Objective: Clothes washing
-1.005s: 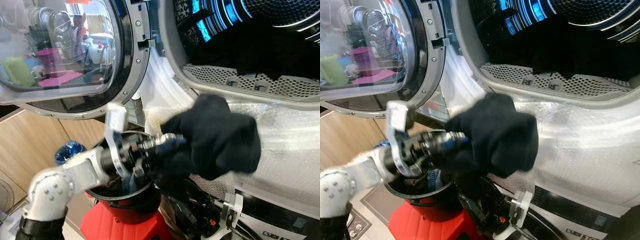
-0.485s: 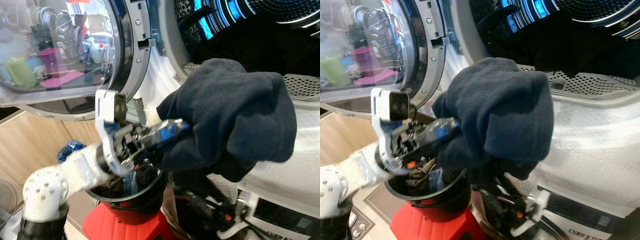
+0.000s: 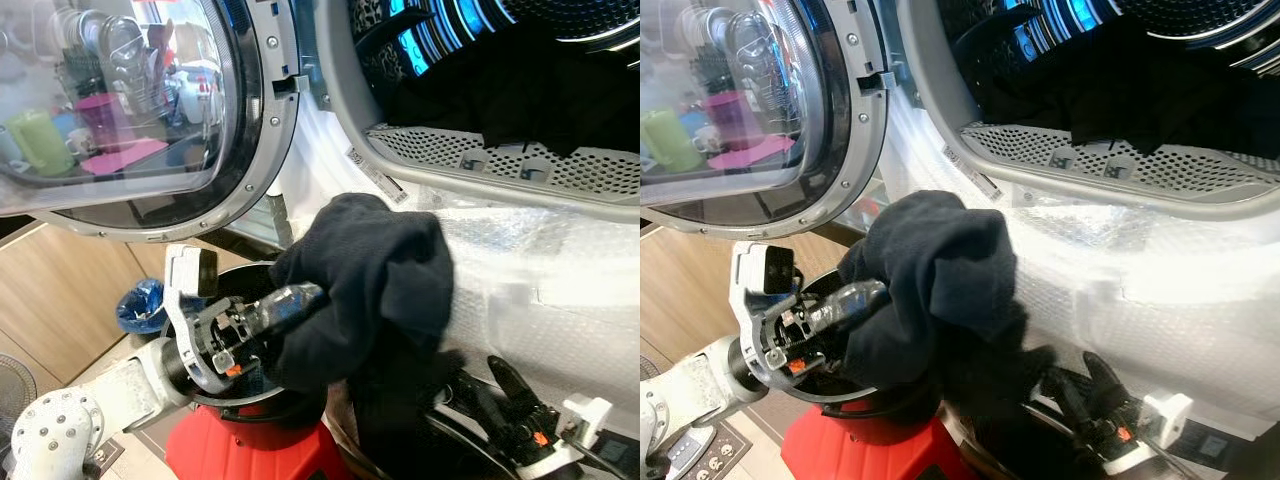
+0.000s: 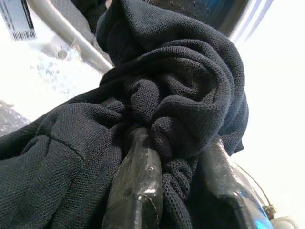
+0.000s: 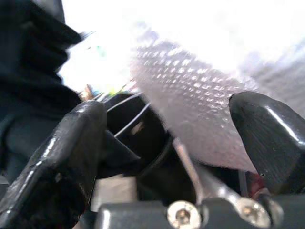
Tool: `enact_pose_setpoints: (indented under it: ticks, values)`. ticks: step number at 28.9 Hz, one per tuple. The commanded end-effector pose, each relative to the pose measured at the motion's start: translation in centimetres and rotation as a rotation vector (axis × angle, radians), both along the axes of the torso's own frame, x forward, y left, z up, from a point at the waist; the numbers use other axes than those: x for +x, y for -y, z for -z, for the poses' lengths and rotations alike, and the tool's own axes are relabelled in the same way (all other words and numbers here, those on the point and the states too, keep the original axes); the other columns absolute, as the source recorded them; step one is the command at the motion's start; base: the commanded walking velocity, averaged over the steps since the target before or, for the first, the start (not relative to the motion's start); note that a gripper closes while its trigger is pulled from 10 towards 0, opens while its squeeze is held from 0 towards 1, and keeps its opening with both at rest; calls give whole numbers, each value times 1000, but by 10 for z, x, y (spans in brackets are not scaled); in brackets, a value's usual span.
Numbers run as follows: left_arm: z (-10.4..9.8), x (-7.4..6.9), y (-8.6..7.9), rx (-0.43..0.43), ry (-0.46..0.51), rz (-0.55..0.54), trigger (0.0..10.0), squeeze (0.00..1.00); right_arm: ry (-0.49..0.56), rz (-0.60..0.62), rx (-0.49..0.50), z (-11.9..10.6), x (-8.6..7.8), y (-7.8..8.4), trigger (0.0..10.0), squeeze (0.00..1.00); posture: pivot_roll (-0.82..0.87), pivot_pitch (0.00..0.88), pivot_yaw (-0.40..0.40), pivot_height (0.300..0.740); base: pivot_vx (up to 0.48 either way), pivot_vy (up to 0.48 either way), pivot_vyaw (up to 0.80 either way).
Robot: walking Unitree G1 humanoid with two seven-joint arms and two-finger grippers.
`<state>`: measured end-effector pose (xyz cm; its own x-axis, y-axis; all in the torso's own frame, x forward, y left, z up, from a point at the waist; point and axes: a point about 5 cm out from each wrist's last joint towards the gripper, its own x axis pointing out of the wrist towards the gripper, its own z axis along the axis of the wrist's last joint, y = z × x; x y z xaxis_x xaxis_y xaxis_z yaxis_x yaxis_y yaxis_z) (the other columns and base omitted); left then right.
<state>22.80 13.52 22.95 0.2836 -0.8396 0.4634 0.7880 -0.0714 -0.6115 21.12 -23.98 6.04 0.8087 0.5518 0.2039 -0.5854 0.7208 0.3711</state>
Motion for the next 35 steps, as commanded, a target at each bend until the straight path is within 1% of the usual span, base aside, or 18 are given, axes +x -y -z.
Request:
enact_pose_setpoints:
  ticks: [1,5,6,8,10,11,12,14,16,18,19,21,26,27,28,33,34,35]
  values:
    - [-9,-1,-3,1,60,-3,0,0,-23,-155,-27,-2,-10,-6,10000,0,76,54,142,740,0,0,0]
    - [-1,-1,-2,37,44,16,0,0,-91,-282,-136,5,-23,-6,10000,0,57,53,144,740,0,0,0]
    - [5,-2,-2,67,37,39,0,0,-125,-355,-172,5,-34,-2,10000,0,41,50,149,740,0,0,0]
    - [9,-2,-3,89,31,53,0,0,-140,-402,-173,3,-41,-2,10000,0,36,50,149,740,0,0,0]
    - [12,-1,-4,98,23,60,0,0,-133,-420,-168,0,-43,-4,10000,0,35,50,149,740,0,0,0]
    - [14,-1,-5,103,16,65,0,0,-123,-428,-160,-3,-43,-5,10000,0,32,52,151,740,0,0,0]
    - [22,2,-6,121,-7,82,0,0,-80,-437,-134,-11,-41,-10,10000,0,27,52,153,740,0,0,0]
    - [30,4,-6,143,-32,91,0,0,-34,-435,-107,-19,-37,-14,10000,0,23,51,155,740,0,0,0]
    - [41,3,-4,172,-49,143,0,0,8,-444,-99,-28,-31,-20,10000,0,12,51,163,740,0,0,0]
    - [44,2,-3,177,-53,158,0,0,18,-446,-98,-30,-30,-21,10000,0,12,51,163,740,0,0,0]
    - [49,2,0,183,-65,178,0,0,54,-431,-70,-35,-24,-25,10000,0,12,53,166,740,0,0,0]
    - [52,3,6,182,-69,198,0,0,73,-435,-55,-39,-21,-32,10000,0,10,53,166,740,0,0,0]
    - [52,2,11,174,-62,226,0,0,66,-467,-63,-37,-21,-40,10000,0,8,54,167,740,0,0,0]
    - [52,3,17,157,-58,248,0,0,57,-452,-65,-33,-19,-46,10000,0,8,54,167,740,0,0,0]
    - [52,3,19,153,-57,253,0,0,54,-447,-65,-32,-18,-47,10000,0,9,57,166,740,0,0,0]
    - [58,2,28,150,-66,315,0,0,15,-536,-56,-24,-23,-67,10000,0,10,60,165,740,0,0,0]
    - [58,2,30,148,-67,319,0,0,15,-536,-57,-23,-22,-71,10000,0,10,60,165,740,0,0,0]
    - [58,2,30,148,-67,319,0,0,15,-536,-57,-23,-22,-71,10000,0,10,60,165,740,0,0,0]
